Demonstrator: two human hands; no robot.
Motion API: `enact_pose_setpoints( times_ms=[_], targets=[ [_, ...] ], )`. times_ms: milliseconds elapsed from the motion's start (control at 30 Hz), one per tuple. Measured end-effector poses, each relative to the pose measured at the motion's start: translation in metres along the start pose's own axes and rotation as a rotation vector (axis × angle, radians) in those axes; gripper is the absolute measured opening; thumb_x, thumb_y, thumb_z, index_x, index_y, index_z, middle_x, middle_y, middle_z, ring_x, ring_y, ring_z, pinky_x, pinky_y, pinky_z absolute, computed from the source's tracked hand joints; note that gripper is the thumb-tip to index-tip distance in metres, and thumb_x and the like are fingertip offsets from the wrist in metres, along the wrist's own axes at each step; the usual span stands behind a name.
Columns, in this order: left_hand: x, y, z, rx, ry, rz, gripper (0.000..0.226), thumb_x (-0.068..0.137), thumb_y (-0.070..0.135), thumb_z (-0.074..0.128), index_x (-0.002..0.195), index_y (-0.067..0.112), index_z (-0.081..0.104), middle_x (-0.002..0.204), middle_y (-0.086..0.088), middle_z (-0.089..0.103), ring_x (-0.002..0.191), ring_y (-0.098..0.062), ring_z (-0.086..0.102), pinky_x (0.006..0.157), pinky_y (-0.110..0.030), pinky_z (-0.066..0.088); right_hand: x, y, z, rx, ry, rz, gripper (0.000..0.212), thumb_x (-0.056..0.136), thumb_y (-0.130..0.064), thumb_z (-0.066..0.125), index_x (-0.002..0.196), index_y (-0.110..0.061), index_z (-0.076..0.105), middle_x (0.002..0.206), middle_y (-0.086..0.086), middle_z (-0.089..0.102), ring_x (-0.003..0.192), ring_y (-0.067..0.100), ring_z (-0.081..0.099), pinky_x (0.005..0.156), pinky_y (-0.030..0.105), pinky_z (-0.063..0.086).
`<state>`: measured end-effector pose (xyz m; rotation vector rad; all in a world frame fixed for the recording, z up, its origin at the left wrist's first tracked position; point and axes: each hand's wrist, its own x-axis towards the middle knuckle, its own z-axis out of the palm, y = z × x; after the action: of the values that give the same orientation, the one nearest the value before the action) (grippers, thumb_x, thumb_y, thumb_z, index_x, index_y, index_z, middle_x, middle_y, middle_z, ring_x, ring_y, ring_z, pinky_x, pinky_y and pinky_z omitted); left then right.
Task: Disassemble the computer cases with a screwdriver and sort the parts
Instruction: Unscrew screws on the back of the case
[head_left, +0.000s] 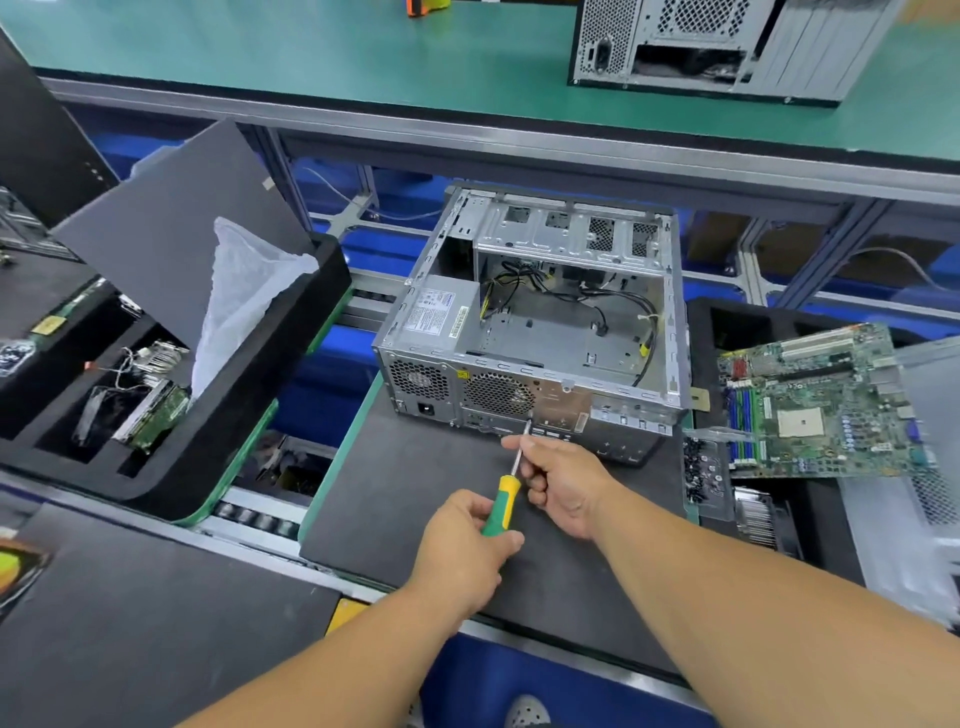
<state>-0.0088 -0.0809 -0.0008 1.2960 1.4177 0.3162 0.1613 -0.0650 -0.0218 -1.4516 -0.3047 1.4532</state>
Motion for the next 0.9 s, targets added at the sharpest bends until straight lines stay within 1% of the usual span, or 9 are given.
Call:
enact_pose_setpoints(
  times_ms=[100, 400, 500, 567, 633, 733, 800, 867, 900],
  targets=[
    [-0.001, 0.003, 0.000, 0.150, 0.009, 0.053, 0.041, 0.079, 0.030, 0.089, 0.098, 0.031, 0.053, 0.095, 0.004, 0.068, 0.083, -0.020, 0.071, 0.078, -0.048, 0.063, 0.000, 0.000, 0.000, 0.004, -0.012, -0.004, 0.028, 0.107, -0.020, 0.052, 0.105, -0.012, 0.079, 0.060, -0.003, 0.044, 0.054, 0.011, 0.027, 0.052, 0.026, 0.024],
    [-0.001, 0.002, 0.006, 0.178, 0.029, 0.070, 0.044, 0.079, 0.034, 0.088, 0.099, 0.032, 0.050, 0.095, 0.005, 0.066, 0.084, -0.018, 0.070, 0.078, -0.046, 0.063, -0.001, 0.002, -0.002, -0.030, -0.034, -0.032, 0.029, 0.109, -0.019, 0.048, 0.110, -0.010, 0.075, 0.060, -0.002, 0.040, 0.052, 0.010, 0.027, 0.049, 0.025, 0.024],
    [-0.004, 0.006, 0.008, 0.274, 0.077, 0.105, 0.046, 0.079, 0.037, 0.088, 0.097, 0.033, 0.046, 0.094, 0.009, 0.063, 0.082, -0.010, 0.065, 0.073, -0.034, 0.058, 0.000, 0.001, -0.002, -0.026, -0.040, -0.033, 0.030, 0.109, -0.020, 0.047, 0.112, -0.011, 0.075, 0.060, -0.001, 0.039, 0.052, 0.010, 0.027, 0.048, 0.024, 0.024],
    [-0.007, 0.007, 0.009, 0.373, 0.136, 0.161, 0.049, 0.079, 0.041, 0.087, 0.094, 0.034, 0.041, 0.090, 0.011, 0.060, 0.078, -0.006, 0.060, 0.063, -0.025, 0.047, 0.000, 0.001, -0.002, -0.022, -0.042, -0.032, 0.030, 0.109, -0.020, 0.047, 0.112, -0.011, 0.075, 0.060, -0.001, 0.039, 0.053, 0.010, 0.027, 0.049, 0.024, 0.024],
    [-0.008, 0.006, 0.010, 0.412, 0.190, 0.198, 0.047, 0.081, 0.042, 0.084, 0.092, 0.033, 0.039, 0.088, 0.011, 0.058, 0.077, -0.005, 0.058, 0.059, -0.025, 0.041, 0.001, 0.001, -0.003, -0.022, -0.046, -0.027, 0.030, 0.109, -0.022, 0.048, 0.111, -0.010, 0.075, 0.060, -0.001, 0.039, 0.053, 0.011, 0.027, 0.049, 0.025, 0.024],
    [-0.005, 0.005, 0.012, 0.273, 0.151, 0.163, 0.027, 0.092, 0.037, 0.075, 0.095, 0.028, 0.049, 0.088, 0.005, 0.064, 0.076, -0.012, 0.065, 0.065, -0.035, 0.053, 0.002, 0.002, -0.002, -0.018, -0.051, -0.028, 0.031, 0.109, -0.025, 0.050, 0.107, -0.009, 0.076, 0.059, -0.001, 0.038, 0.053, 0.011, 0.026, 0.048, 0.024, 0.024],
    [-0.004, 0.006, 0.012, -0.011, 0.054, 0.076, 0.014, 0.099, 0.028, 0.067, 0.099, 0.018, 0.057, 0.087, -0.007, 0.069, 0.066, -0.016, 0.068, 0.061, -0.042, 0.058, 0.002, 0.003, -0.002, -0.012, -0.049, -0.032, 0.030, 0.108, -0.025, 0.052, 0.104, -0.008, 0.075, 0.059, -0.001, 0.037, 0.052, 0.010, 0.026, 0.047, 0.023, 0.024],
    [-0.005, 0.007, 0.009, -0.281, -0.057, -0.063, 0.013, 0.104, 0.022, 0.060, 0.105, 0.010, 0.061, 0.088, -0.013, 0.071, 0.061, -0.016, 0.067, 0.052, -0.035, 0.055, 0.003, 0.004, -0.002, -0.012, -0.047, -0.036, 0.028, 0.107, -0.026, 0.054, 0.102, -0.008, 0.075, 0.059, -0.001, 0.037, 0.051, 0.009, 0.027, 0.046, 0.023, 0.024],
    [-0.004, 0.008, 0.007, -0.393, -0.107, -0.130, 0.015, 0.106, 0.022, 0.057, 0.108, 0.008, 0.063, 0.088, -0.013, 0.072, 0.061, -0.017, 0.066, 0.051, -0.031, 0.052, 0.004, 0.005, -0.002, -0.011, -0.045, -0.037, 0.028, 0.106, -0.027, 0.055, 0.101, -0.009, 0.075, 0.059, -0.002, 0.037, 0.051, 0.009, 0.027, 0.046, 0.023, 0.025]
  ],
)
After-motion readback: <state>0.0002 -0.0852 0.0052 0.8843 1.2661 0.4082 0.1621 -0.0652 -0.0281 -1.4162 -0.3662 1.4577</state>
